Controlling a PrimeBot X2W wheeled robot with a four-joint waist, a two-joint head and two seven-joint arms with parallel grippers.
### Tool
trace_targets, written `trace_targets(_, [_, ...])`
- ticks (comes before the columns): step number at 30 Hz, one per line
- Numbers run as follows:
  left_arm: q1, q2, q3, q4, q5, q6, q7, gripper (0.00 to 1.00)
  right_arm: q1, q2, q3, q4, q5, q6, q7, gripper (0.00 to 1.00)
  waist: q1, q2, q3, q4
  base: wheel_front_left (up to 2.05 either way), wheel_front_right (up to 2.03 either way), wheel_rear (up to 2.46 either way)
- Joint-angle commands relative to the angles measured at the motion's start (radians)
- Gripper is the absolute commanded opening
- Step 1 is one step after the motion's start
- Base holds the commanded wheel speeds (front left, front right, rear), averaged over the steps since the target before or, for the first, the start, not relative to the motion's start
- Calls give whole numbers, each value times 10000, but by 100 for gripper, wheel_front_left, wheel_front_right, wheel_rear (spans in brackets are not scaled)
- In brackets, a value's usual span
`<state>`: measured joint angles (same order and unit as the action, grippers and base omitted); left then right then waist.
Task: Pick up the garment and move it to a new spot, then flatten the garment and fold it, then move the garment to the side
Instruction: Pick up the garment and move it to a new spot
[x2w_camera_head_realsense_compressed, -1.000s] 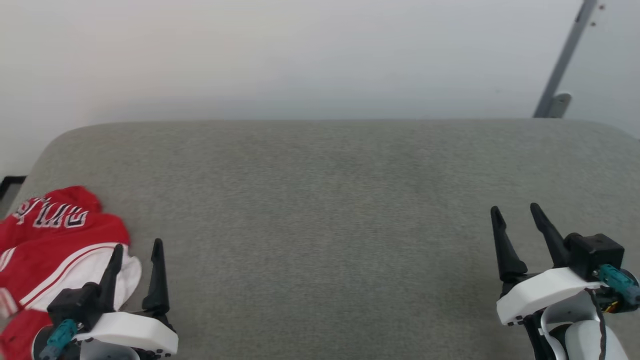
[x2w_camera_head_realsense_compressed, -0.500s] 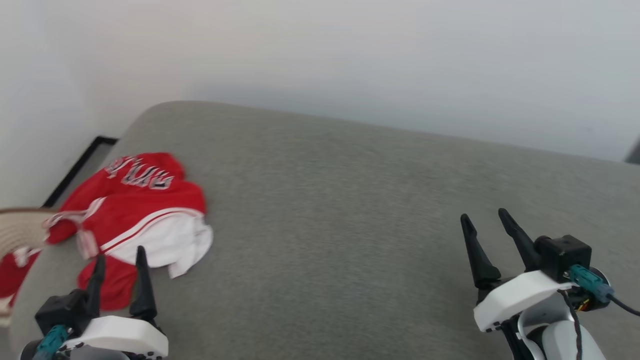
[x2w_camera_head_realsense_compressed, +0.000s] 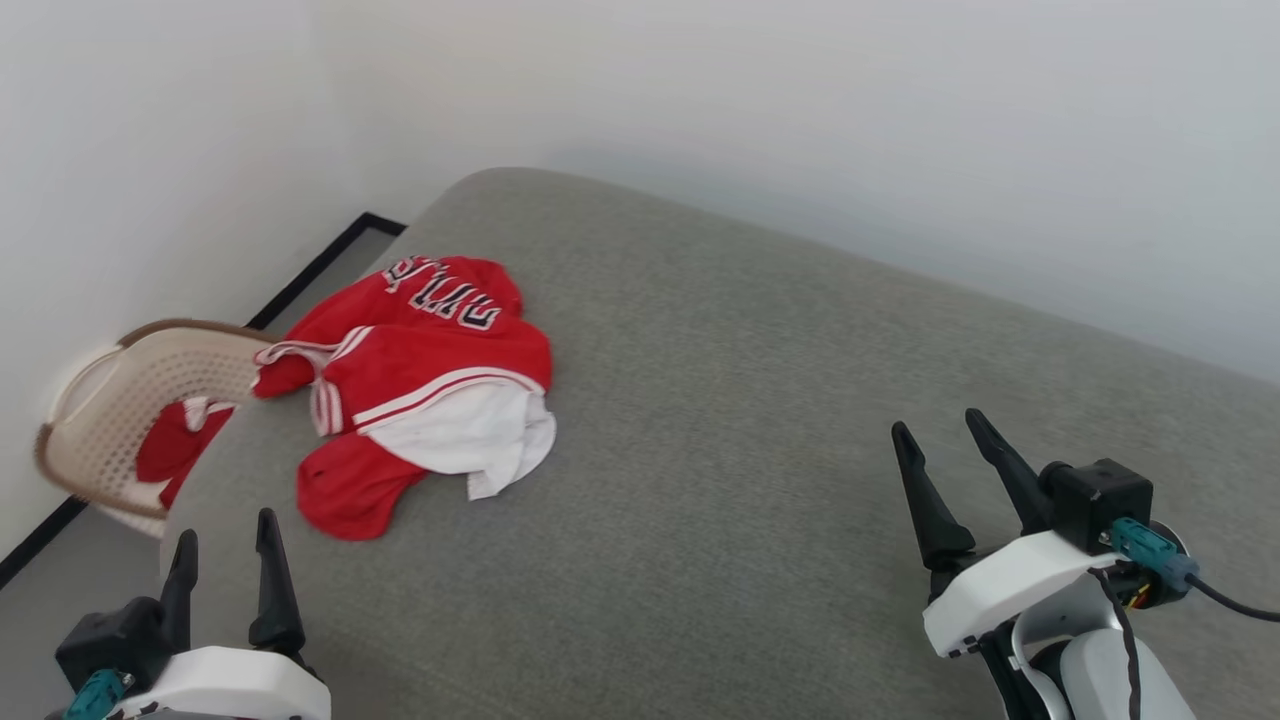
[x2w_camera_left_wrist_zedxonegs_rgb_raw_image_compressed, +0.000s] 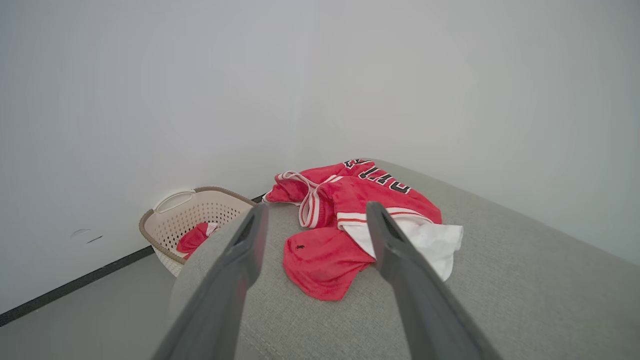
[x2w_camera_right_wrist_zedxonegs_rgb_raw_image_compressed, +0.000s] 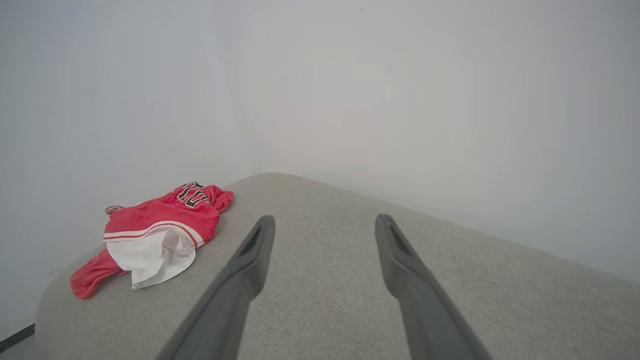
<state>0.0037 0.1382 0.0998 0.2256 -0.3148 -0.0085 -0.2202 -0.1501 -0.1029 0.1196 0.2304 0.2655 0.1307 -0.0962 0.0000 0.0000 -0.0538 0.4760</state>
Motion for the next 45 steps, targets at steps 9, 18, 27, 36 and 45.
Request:
trace_targets(9, [-553, 42, 0, 169, -150, 125, -115, 100, -137, -93, -106, 45, 79, 1, 51, 100, 0, 0, 238, 139, 0, 0, 0])
trace_targets(18, [-2566, 617, 84, 1600, -377, -318, -150, 100, -508, -344, -237, -384, -91, 1, 352, 100, 0, 0, 1004, -755, 0, 0, 0])
trace_targets(27, [-5179, 1326, 109, 4501, -669, -770, -261, 100, -1215, -748, -317, -1095, -269, 1, 788, 100, 0, 0, 2359, -1917, 0, 0, 0])
trace_targets(36, [-7395, 2054, 12, 7553, -799, -905, 163, 100, -1943, -946, -309, -1746, -375, 1, 1121, 100, 0, 0, 3936, -3030, 0, 0, 0])
trace_targets(45, [-8994, 2162, -48, 10098, -1006, -404, 2456, 100, -2301, -1060, -413, -2266, -392, 1, 1290, 100, 0, 0, 5056, -3439, 0, 0, 0])
